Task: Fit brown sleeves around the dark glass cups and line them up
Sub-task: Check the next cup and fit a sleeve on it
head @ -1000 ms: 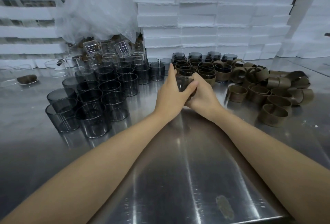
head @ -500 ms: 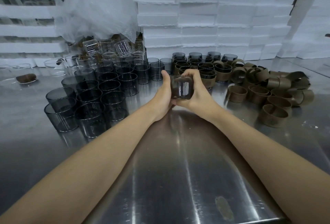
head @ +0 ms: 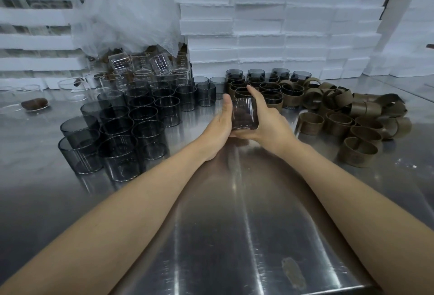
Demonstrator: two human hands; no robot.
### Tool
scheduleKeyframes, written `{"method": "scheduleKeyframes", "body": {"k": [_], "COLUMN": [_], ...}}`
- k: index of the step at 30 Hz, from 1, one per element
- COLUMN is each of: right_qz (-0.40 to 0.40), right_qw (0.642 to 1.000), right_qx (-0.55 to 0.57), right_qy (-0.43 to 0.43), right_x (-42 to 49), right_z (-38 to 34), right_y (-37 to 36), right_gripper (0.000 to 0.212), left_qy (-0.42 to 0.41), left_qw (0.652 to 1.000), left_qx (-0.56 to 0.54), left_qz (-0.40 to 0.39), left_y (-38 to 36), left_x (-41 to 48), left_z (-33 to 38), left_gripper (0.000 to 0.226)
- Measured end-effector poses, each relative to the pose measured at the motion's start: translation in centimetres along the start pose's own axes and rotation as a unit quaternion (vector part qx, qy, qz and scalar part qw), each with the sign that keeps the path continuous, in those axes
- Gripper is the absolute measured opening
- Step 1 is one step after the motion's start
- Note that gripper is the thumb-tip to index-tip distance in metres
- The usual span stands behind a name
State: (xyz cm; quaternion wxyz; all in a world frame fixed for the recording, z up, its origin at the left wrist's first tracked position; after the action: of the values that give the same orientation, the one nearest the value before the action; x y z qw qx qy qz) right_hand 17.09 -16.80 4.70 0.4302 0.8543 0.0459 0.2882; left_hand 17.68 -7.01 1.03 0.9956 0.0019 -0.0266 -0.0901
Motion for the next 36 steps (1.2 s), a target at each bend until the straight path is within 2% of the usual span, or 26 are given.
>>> {"method": "scheduleKeyframes", "body": {"k": [3, 5, 7, 9, 11, 14, 16, 19, 21, 22, 24, 25, 28, 30, 31, 32, 33, 36], "right_qz": [-0.010, -0.008, 0.038, 0.107, 0.100, -0.001, 0.025, 0.126, 0.174, 0.194, 0.245, 0.261, 0.221, 0.154, 0.125, 0.105, 0.091, 0.036], "right_qw": [0.999, 1.000, 0.998, 0.992, 0.990, 0.998, 0.999, 0.989, 0.971, 0.957, 0.910, 0.883, 0.824, 0.788, 0.777, 0.779, 0.797, 0.887], "right_qx": [-0.022, -0.007, -0.028, 0.002, 0.057, 0.053, 0.034, 0.060, 0.129, 0.174, 0.284, 0.334, 0.464, 0.549, 0.574, 0.579, 0.564, 0.443], "right_qy": [-0.026, -0.014, 0.033, 0.070, 0.083, 0.031, 0.002, -0.047, -0.099, -0.127, -0.177, -0.200, -0.239, -0.233, -0.227, -0.216, -0.199, -0.124], "right_x": [0.1, 0.0, -0.1, -0.3, -0.4, -1.1, -1.6, -1.9, -2.1, -2.2, -2.4, -2.5, -2.0, -1.2, -0.9, -0.6, -0.3, 0.3], "right_z": [0.3, -0.2, -1.8, -3.3, -4.8, -5.4, -5.6, -5.1, -3.3, -2.3, -0.1, 0.8, 2.4, 2.3, 2.0, 1.7, 1.4, -0.5], "right_y": [-0.1, -0.4, 0.5, 1.8, 1.4, -2.1, -2.7, -1.1, 0.0, 0.4, 1.1, 1.2, 0.0, -1.5, -2.2, -2.7, -3.2, -4.0], "right_gripper": [0.112, 0.082, 0.048, 0.038, 0.038, 0.061, 0.069, 0.068, 0.064, 0.061, 0.055, 0.053, 0.062, 0.069, 0.070, 0.069, 0.065, 0.047], "left_qy": [-0.018, -0.016, -0.013, 0.000, 0.017, 0.022, -0.008, -0.027, 0.000, 0.004, -0.039, -0.073, -0.156, -0.143, -0.108, -0.064, -0.027, 0.000], "left_qw": [1.000, 0.997, 0.986, 0.975, 0.980, 0.995, 0.994, 0.998, 1.000, 1.000, 0.999, 0.995, 0.981, 0.986, 0.993, 0.997, 0.995, 0.975], "left_qx": [0.004, -0.030, -0.096, -0.136, -0.110, 0.037, 0.080, 0.026, -0.028, -0.019, 0.037, 0.071, 0.116, 0.083, 0.038, -0.031, -0.095, -0.215], "left_qz": [0.008, 0.068, 0.132, 0.176, 0.167, 0.088, 0.071, 0.053, 0.014, -0.003, -0.003, 0.002, -0.017, -0.015, -0.008, -0.006, 0.003, 0.057], "left_y": [0.1, 1.2, 2.6, 3.7, 3.5, 1.2, 0.7, 0.0, -1.3, -1.8, -2.1, -1.9, -2.3, -2.0, -1.7, -1.4, -0.9, 1.5], "left_x": [0.2, 0.4, 0.3, 0.2, 0.2, -0.2, -0.7, -1.0, -0.8, -0.8, -1.2, -1.3, -2.1, -1.7, -1.3, -0.9, -0.5, 0.3], "left_z": [0.2, 0.0, -0.3, -0.5, -0.6, -0.1, 0.5, 0.7, 0.0, -0.1, 0.8, 1.0, 2.7, 2.6, 2.3, 1.7, 1.0, 0.2], "left_gripper": [0.078, 0.067, 0.055, 0.055, 0.065, 0.067, 0.067, 0.048, 0.042, 0.032, 0.014, 0.015, 0.022, 0.026, 0.029, 0.034, 0.039, 0.047]}}
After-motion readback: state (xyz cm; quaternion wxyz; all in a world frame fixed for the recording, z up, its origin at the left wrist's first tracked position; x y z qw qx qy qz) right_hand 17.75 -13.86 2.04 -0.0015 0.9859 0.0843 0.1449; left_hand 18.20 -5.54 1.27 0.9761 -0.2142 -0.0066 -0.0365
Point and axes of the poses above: each hand's wrist, its own x-axis towards the middle knuckle, its own y-axis out of the back of the hand, z = x × y, the point moved 10 cm from there along x, towards the middle knuckle, and after that the axes turned 5 degrees about y, right-handed, at the moved point
